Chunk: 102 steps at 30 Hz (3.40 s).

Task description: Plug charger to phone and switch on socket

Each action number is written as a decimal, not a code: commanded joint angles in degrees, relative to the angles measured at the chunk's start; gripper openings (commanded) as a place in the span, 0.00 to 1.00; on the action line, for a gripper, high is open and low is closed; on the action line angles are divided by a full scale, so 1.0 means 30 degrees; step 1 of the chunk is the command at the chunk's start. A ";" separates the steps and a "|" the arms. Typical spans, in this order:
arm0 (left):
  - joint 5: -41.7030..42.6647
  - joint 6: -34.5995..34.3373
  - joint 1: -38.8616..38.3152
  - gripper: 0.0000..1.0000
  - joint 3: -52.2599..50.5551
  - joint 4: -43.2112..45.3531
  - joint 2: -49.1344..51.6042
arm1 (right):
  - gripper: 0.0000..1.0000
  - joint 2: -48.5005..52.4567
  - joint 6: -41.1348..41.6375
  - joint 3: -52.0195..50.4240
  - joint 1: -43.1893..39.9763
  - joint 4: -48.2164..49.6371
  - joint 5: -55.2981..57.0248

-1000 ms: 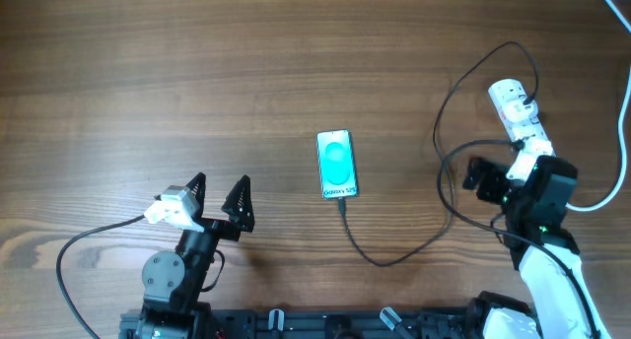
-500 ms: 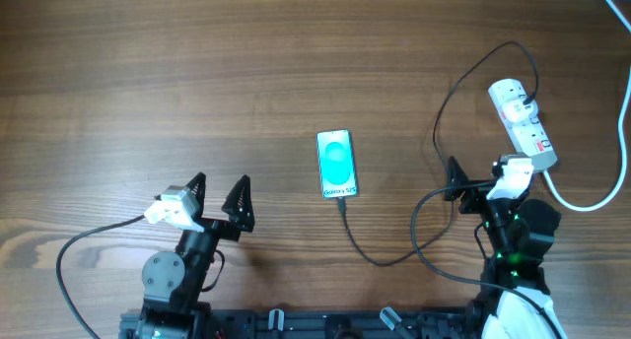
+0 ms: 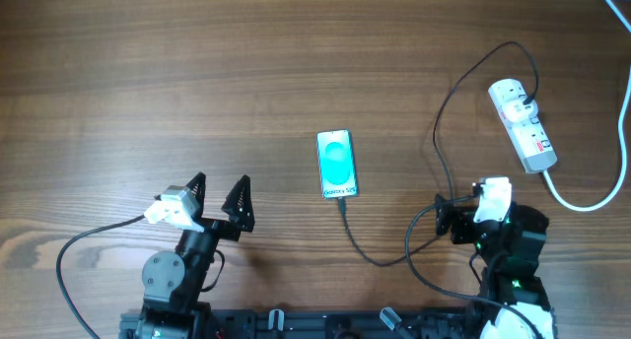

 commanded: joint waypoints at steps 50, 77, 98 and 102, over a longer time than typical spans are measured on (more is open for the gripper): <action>-0.0175 0.0379 -0.0044 1.00 -0.0087 -0.0131 -0.0204 | 1.00 -1.3347 0.0685 -0.0022 0.3628 -0.0117 -0.0036; -0.0175 0.0379 -0.0051 1.00 -0.0087 -0.0131 -0.0204 | 1.00 -1.3347 0.0685 -0.0022 0.3628 -0.0109 -0.0036; -0.0175 0.0379 -0.0044 1.00 -0.0087 -0.0124 -0.0131 | 1.00 -1.3347 0.0678 -0.0022 0.3628 -0.0109 -0.0036; -0.0175 0.0379 -0.0044 1.00 -0.0087 -0.0124 -0.0131 | 1.00 -1.3347 0.0685 -0.0022 0.3628 -0.0109 -0.0036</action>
